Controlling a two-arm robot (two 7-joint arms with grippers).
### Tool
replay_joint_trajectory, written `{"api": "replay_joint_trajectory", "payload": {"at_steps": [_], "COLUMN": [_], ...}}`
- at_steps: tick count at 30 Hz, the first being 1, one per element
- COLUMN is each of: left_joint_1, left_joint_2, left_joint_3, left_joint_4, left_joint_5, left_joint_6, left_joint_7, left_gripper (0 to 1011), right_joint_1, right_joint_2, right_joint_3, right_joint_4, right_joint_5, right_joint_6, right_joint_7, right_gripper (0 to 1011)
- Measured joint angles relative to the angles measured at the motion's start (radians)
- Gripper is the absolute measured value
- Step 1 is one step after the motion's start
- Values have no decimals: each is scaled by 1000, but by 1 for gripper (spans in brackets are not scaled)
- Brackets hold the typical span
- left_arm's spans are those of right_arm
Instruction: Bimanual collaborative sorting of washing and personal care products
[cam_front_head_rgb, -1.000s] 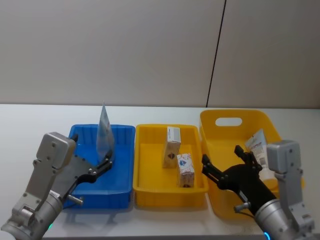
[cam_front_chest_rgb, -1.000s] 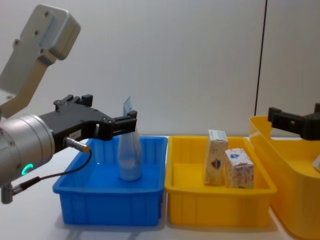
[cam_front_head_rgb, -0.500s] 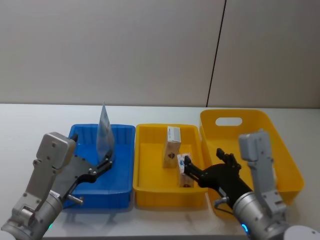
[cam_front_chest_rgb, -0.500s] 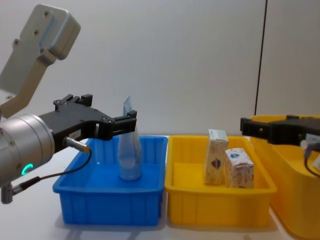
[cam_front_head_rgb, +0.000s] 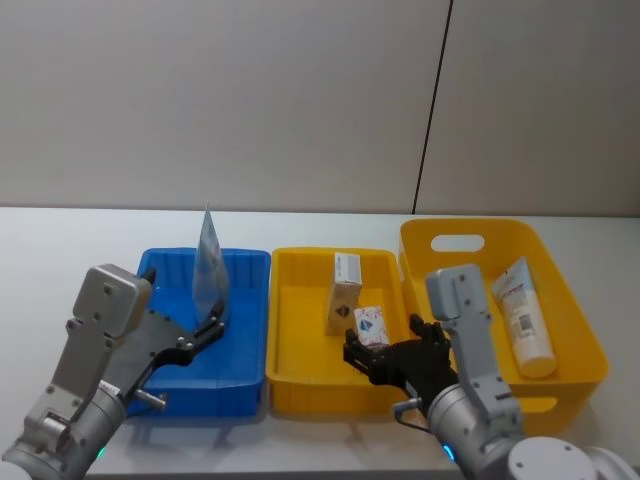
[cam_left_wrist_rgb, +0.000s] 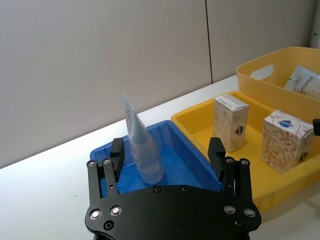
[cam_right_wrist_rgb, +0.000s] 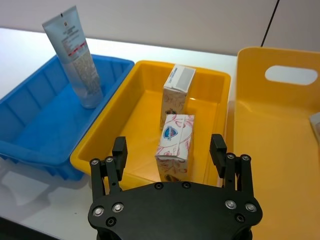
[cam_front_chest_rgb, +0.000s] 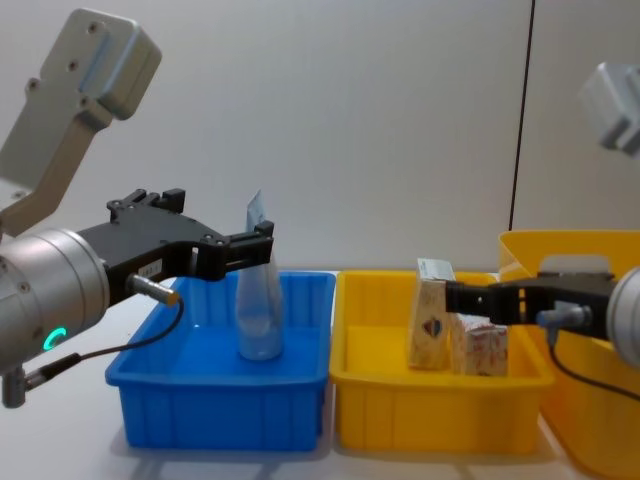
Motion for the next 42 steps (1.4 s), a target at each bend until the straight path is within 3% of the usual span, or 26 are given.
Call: {"api": "replay_joint_trajectory", "payload": {"at_steps": [16, 27, 42], "left_joint_1": [0, 0, 0], "left_joint_2": [0, 0, 0], "left_joint_3": [0, 0, 0], "left_joint_4": [0, 0, 0], "left_joint_5": [0, 0, 0], "left_joint_6": [0, 0, 0], "left_joint_7": [0, 0, 0], "left_gripper": [1001, 1001, 1001], "right_joint_1": [52, 69, 99], "right_joint_2": [-62, -103, -131], "right_joint_3": [-30, -25, -17], "right_joint_4": [84, 129, 186], "right_joint_5": [-52, -93, -115], "right_joint_6": [22, 15, 18], "right_joint_7": [-54, -119, -140], "right_gripper": [1003, 1003, 1003]}}
